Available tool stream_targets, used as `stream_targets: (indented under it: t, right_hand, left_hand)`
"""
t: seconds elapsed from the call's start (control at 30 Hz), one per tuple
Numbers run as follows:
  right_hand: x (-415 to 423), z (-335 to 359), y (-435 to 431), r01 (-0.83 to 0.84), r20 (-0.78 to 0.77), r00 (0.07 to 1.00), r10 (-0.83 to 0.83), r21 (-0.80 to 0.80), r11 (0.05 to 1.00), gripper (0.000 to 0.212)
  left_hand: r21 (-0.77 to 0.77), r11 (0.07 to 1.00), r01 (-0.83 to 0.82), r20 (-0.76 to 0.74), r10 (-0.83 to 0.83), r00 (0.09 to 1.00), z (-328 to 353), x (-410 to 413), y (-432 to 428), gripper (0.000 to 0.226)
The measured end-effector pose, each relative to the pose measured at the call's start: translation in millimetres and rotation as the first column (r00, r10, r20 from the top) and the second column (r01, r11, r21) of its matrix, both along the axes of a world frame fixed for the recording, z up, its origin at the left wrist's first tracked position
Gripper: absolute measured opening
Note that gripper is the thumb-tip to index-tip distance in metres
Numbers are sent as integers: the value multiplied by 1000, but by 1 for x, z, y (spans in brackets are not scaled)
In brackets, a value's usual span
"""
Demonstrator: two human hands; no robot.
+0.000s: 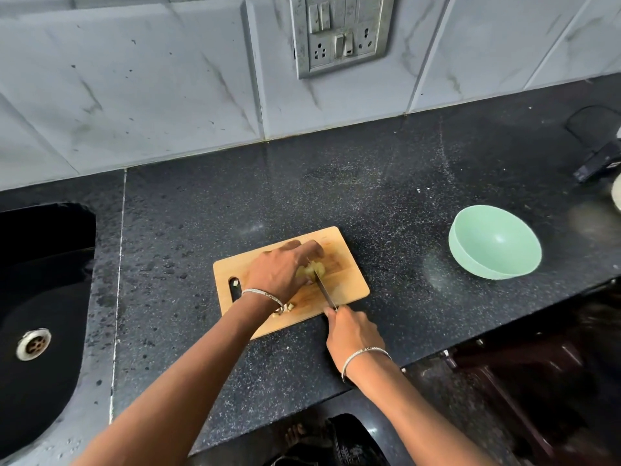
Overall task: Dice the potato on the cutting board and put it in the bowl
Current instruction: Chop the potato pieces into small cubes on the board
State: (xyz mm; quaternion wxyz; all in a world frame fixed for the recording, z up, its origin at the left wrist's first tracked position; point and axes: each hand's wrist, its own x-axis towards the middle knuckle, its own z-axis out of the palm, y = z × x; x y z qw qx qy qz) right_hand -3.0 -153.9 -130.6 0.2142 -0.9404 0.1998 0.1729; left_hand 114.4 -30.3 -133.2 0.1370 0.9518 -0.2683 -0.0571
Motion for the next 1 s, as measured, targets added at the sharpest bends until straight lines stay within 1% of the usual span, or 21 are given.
stream_targets:
  t: [0.17,0.23,0.37,0.47,0.53,0.67,0.8,0.87,1.0]
  right_hand:
    - [-1,0,-1,-4,9,1000,4,8,1000,44]
    - [-2,0,-2,-12,13,1000,12,11,1000,45]
    - [-10,0,-5,-22,9,1000,22,21,1000,45]
    - [-28,4,-14,-28,-19,999,29,45,999,45]
    - [-42,8,-25,-47,-51,997,50,66,997,45]
    - [-49,24,-58,-119,-120,985,126,68,991,47]
    - [-32,38,-73,-118,-107,986,126,81,990,55]
    - [-24,40,-69,-113,-94,988,121,85,990,54]
    - [-18,36,-53,-95,-44,994,99,99,991,49]
  left_hand:
    - [179,977,118,29,-125,992,7,8,-5,29]
    - [194,970,143,23,-151,988,10,11,-8,26]
    - [222,965,143,35,-154,987,9,11,-13,31]
    - [228,964,138,44,-151,987,7,10,-13,32]
    - [225,965,138,38,-150,988,8,10,-12,29]
    - [185,971,149,8,-153,988,9,9,-5,19]
    - [95,987,133,10,-134,991,5,5,3,23]
    - [28,995,93,-11,-93,996,4,3,7,30]
    - [-120,993,-8,-59,1,998,-1,-3,10,52]
